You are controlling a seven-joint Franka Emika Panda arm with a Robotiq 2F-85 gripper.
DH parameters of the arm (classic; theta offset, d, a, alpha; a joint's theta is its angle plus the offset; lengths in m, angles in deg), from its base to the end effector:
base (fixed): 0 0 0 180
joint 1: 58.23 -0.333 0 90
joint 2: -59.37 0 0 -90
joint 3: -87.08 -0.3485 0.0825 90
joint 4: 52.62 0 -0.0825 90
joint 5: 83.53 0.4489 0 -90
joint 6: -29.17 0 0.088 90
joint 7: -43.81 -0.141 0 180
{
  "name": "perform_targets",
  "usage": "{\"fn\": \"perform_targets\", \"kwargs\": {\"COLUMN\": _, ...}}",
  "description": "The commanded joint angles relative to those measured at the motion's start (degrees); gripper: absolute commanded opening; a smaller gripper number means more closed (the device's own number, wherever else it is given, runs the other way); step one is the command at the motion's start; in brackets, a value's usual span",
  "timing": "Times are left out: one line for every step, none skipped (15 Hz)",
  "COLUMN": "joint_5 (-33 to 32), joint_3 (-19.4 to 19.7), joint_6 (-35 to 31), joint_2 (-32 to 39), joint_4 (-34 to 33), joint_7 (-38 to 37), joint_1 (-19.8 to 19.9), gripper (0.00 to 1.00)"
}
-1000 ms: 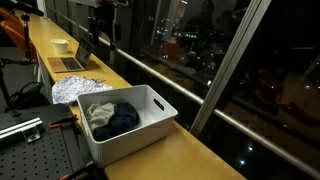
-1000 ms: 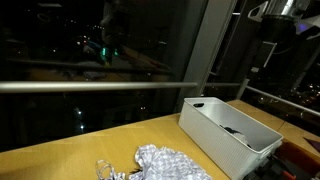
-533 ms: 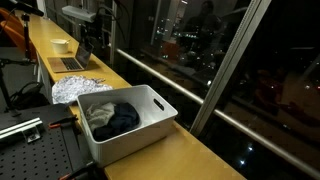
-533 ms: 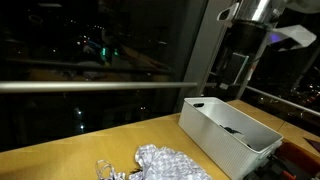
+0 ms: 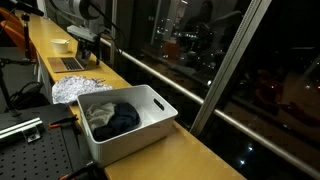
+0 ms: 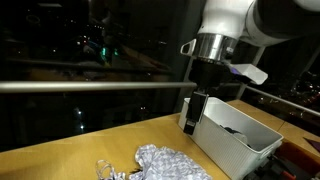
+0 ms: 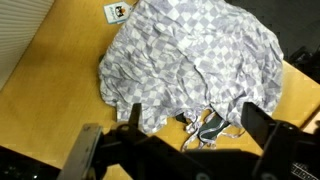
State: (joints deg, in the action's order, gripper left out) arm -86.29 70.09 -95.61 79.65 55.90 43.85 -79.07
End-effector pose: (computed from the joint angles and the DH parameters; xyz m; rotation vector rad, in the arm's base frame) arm 0.5416 0.4088 0.2772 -2.9227 -1.0255 0.1106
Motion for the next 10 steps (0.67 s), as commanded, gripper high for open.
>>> {"fn": "perform_targets", "kwargs": {"joint_5": -1.5, "joint_3": 0.4, "joint_6": 3.2, "joint_2": 3.7, "joint_4": -3.8, "joint_7": -2.0, "joint_1": -1.7, "gripper": 1.0}}
{"fn": "perform_targets", "kwargs": {"joint_5": -1.4, "joint_3": 0.4, "joint_6": 3.6, "joint_2": 4.3, "joint_4": -4.0, "joint_7": -2.2, "joint_1": -1.9, "gripper": 1.0}}
{"fn": "perform_targets", "kwargs": {"joint_5": -1.2, "joint_3": 0.4, "joint_6": 4.2, "joint_2": 5.2, "joint_4": -4.2, "joint_7": -2.5, "joint_1": -2.2, "gripper": 1.0}}
{"fn": "perform_targets", "kwargs": {"joint_5": -1.1, "joint_3": 0.4, "joint_6": 4.7, "joint_2": 5.9, "joint_4": -4.4, "joint_7": -2.8, "joint_1": -2.4, "gripper": 1.0}}
{"fn": "perform_targets", "kwargs": {"joint_5": -0.9, "joint_3": 0.3, "joint_6": 4.8, "joint_2": 6.7, "joint_4": -4.4, "joint_7": -3.0, "joint_1": -2.7, "gripper": 1.0}}
{"fn": "perform_targets", "kwargs": {"joint_5": -0.8, "joint_3": 0.3, "joint_6": 4.7, "joint_2": 7.9, "joint_4": -4.7, "joint_7": -3.2, "joint_1": -3.0, "gripper": 1.0}}
{"fn": "perform_targets", "kwargs": {"joint_5": -0.9, "joint_3": 0.3, "joint_6": 4.4, "joint_2": 9.3, "joint_4": -5.1, "joint_7": -3.4, "joint_1": -3.4, "gripper": 1.0}}
{"fn": "perform_targets", "kwargs": {"joint_5": -1.3, "joint_3": 0.5, "joint_6": 4.0, "joint_2": 10.9, "joint_4": -5.7, "joint_7": -3.7, "joint_1": -4.0, "gripper": 1.0}}
{"fn": "perform_targets", "kwargs": {"joint_5": -1.6, "joint_3": 0.7, "joint_6": 3.9, "joint_2": 12.3, "joint_4": -6.3, "joint_7": -3.9, "joint_1": -4.5, "gripper": 1.0}}
{"fn": "perform_targets", "kwargs": {"joint_5": -2.1, "joint_3": 1.0, "joint_6": 3.7, "joint_2": 13.6, "joint_4": -6.6, "joint_7": -4.2, "joint_1": -5.1, "gripper": 1.0}}
